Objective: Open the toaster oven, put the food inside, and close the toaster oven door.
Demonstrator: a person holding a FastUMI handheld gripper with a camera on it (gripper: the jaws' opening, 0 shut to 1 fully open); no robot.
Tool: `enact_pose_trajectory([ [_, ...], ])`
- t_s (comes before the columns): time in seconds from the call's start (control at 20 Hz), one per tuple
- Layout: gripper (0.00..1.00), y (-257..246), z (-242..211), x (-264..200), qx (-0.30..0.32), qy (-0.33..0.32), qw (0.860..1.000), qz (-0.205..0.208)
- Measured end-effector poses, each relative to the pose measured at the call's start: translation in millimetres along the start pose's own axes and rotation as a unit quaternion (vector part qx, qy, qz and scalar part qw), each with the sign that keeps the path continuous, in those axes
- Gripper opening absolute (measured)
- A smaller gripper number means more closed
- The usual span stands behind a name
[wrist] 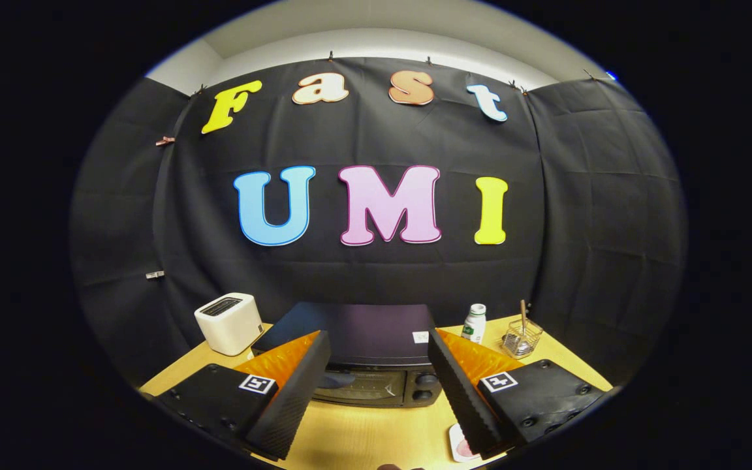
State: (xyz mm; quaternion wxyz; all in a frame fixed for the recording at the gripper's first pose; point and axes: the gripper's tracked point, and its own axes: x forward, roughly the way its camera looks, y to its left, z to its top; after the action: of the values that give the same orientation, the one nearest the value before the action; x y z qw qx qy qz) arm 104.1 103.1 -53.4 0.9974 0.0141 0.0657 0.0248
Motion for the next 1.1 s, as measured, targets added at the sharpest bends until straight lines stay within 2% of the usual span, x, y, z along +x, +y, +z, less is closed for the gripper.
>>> enact_pose_trajectory([
  [0.25, 0.98, 26.7, -31.2, 39.6, 0.018, 0.033, 0.999, -0.006],
  [0.6, 0.99, 51.9, -100.7, 90.3, 0.012, 0.110, 0.994, -0.015],
  [0.85, 0.99, 52.5, -133.3, 100.8, 0.004, 0.138, 0.990, -0.026],
  [0.95, 0.98, 54.1, -131.3, 100.2, -0.001, 0.123, 0.992, -0.024],
  [1.1, 0.99, 57.8, -142.4, 94.3, 0.055, 0.148, 0.987, -0.019],
])
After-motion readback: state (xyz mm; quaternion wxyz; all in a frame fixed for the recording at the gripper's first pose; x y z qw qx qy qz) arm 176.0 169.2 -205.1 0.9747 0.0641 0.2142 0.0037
